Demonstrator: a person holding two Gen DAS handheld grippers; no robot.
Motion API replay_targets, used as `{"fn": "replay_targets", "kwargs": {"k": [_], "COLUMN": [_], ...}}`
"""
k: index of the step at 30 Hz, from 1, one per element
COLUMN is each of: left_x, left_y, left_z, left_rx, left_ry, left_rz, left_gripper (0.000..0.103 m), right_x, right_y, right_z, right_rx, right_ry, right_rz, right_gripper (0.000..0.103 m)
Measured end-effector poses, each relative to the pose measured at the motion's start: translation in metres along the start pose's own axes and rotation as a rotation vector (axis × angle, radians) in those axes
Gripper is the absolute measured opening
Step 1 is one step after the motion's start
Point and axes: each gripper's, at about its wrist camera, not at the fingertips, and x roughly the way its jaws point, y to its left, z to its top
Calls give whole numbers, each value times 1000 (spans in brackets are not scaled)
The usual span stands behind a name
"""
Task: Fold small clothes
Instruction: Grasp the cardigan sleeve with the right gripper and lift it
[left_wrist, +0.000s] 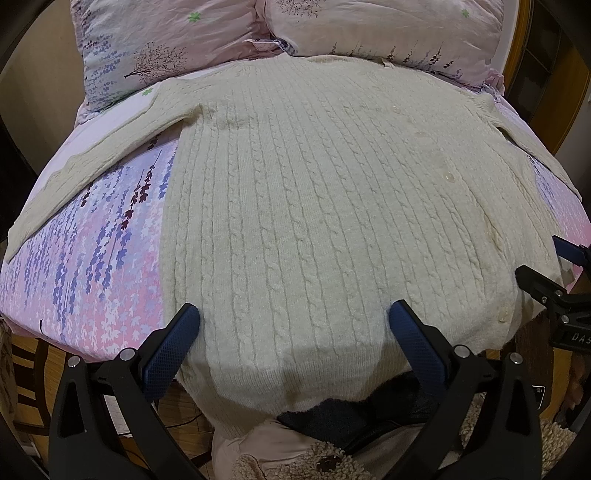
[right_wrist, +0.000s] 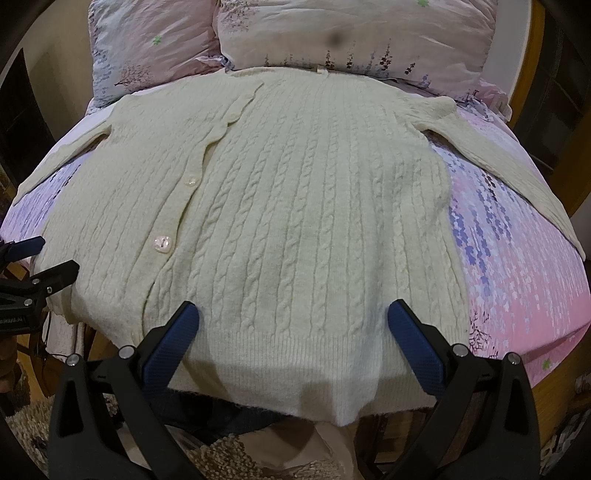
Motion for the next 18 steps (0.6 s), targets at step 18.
{"fn": "replay_targets", "kwargs": {"k": [18], "left_x": [0], "left_y": [1], "left_z": [13], "left_rx": [1], "left_ry": [-22], "left_rz": [-32], "left_gripper": [102], "right_x": [-2], "right_y": [-84], "right_z": [34], "right_rx": [277], "right_ry": [-100], "right_rz": [161], "right_gripper": [99]}}
